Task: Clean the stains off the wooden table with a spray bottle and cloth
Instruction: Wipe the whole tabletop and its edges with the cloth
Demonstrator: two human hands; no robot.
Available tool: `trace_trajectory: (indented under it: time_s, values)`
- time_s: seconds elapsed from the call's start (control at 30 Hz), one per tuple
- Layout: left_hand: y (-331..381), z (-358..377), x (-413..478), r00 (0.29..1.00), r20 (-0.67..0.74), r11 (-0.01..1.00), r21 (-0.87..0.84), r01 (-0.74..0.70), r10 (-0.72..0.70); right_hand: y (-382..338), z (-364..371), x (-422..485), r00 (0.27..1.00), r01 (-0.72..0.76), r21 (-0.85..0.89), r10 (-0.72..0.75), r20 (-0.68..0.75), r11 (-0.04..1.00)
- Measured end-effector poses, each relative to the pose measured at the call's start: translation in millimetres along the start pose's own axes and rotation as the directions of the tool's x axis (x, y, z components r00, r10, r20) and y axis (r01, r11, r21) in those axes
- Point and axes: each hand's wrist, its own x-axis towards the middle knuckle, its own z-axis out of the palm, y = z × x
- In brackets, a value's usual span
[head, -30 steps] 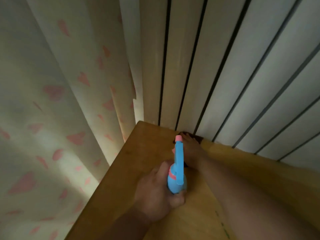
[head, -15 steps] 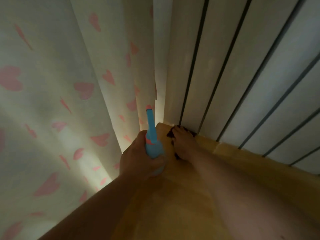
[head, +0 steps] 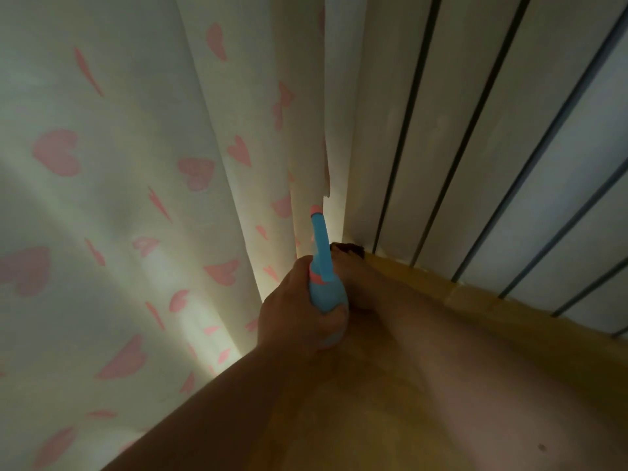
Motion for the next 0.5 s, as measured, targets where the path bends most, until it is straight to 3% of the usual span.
trace_trajectory:
  time_s: [0.13, 0.27, 0.4, 0.5]
  values:
    - [2, -3, -1, 0.999, 0.021, 0.999, -0.014, 0.032, -0.031, 7, 1, -15, 0.997, 0.018, 0.011, -0.017, -0.074, 1.000]
    - [6, -6, -2, 0.999, 0.044, 1.000, -0.017, 0.021, -0.020, -5, -2, -12, 0.979, -0.057, -0.066, 0.043, -0.199, 0.996]
    - [6, -8, -2, 0.999, 0.046, 0.999, -0.033, 0.027, -0.026, -6, 4, -14, 0.991, -0.027, 0.016, 0.028, -0.131, 1.000]
    - [2, -11, -7, 0.999, 0.035, 0.999, -0.033, 0.030, -0.029, 0, 14, -28, 0.996, 0.017, -0.024, -0.019, -0.088, 1.000]
